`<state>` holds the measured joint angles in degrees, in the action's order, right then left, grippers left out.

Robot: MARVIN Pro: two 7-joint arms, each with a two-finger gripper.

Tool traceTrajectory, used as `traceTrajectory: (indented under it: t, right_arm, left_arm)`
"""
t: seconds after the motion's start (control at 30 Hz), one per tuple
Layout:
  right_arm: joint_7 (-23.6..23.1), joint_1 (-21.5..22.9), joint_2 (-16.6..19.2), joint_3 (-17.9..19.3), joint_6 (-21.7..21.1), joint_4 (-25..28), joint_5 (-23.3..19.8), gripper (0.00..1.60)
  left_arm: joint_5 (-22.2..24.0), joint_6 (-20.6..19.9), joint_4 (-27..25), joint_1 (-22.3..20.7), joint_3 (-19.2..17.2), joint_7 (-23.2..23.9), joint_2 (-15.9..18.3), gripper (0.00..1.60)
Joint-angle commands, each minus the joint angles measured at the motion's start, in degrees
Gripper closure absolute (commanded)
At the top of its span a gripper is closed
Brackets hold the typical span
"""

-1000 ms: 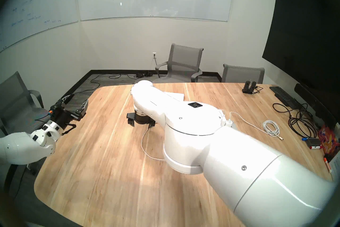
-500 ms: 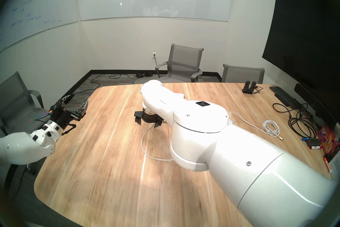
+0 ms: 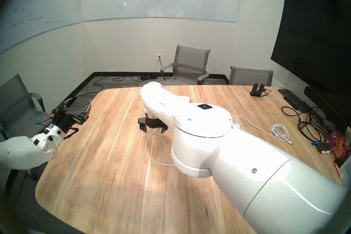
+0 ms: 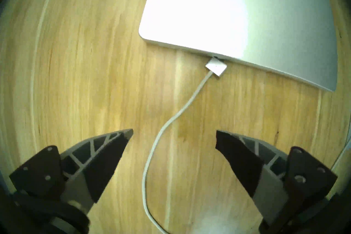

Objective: Plug the charging cable into the port of a MacBook

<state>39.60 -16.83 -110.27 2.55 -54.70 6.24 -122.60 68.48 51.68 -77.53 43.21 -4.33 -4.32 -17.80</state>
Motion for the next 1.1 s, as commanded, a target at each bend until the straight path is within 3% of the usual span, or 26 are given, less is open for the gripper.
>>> traceTrajectory:
  t: [0.0, 0.17, 0.73, 0.77, 0.8, 0.83, 0.87, 1.07]
  right_arm:
    - [-0.18, 0.01, 0.50, 0.55, 0.80, -0.22, -0.51, 0.00]
    - [-1.64, -2.38, 1.33, 1.10, 2.99, -0.13, -0.75, 0.00]
    - [-1.80, -2.20, 1.16, 1.75, 6.04, 0.36, -0.37, 0.00]
    - [-1.72, -2.12, 1.10, 1.79, 6.22, 0.35, -0.39, 0.59]
    - [-1.68, -2.03, 1.08, 1.70, 6.37, 0.44, -0.28, 0.97]
    - [-1.68, -1.96, 1.06, 1.71, 6.43, 0.48, -0.26, 1.15]
    - [-1.60, -1.88, 0.97, 1.69, 6.70, 0.53, -0.21, 1.60]
    - [-1.71, -1.56, 0.55, 1.11, 7.61, 1.00, 0.42, 1.60]
  left_arm:
    - [-0.03, 0.34, -0.12, -0.87, -0.74, -0.04, 0.07, 0.00]
    - [-0.01, 0.30, -0.11, -0.86, -0.72, -0.03, 0.07, 0.00]
    - [-0.01, 0.28, -0.11, -0.85, -0.71, -0.03, 0.07, 0.00]
    - [-0.01, 0.28, -0.11, -0.85, -0.71, -0.03, 0.06, 0.00]
    - [-0.01, 0.28, -0.11, -0.85, -0.71, -0.03, 0.06, 0.00]
    - [-0.01, 0.28, -0.11, -0.85, -0.70, -0.03, 0.06, 0.00]
    - [-0.01, 0.28, -0.11, -0.85, -0.70, -0.03, 0.06, 0.00]
    - [0.00, 0.28, -0.11, -0.85, -0.70, -0.03, 0.06, 0.00]
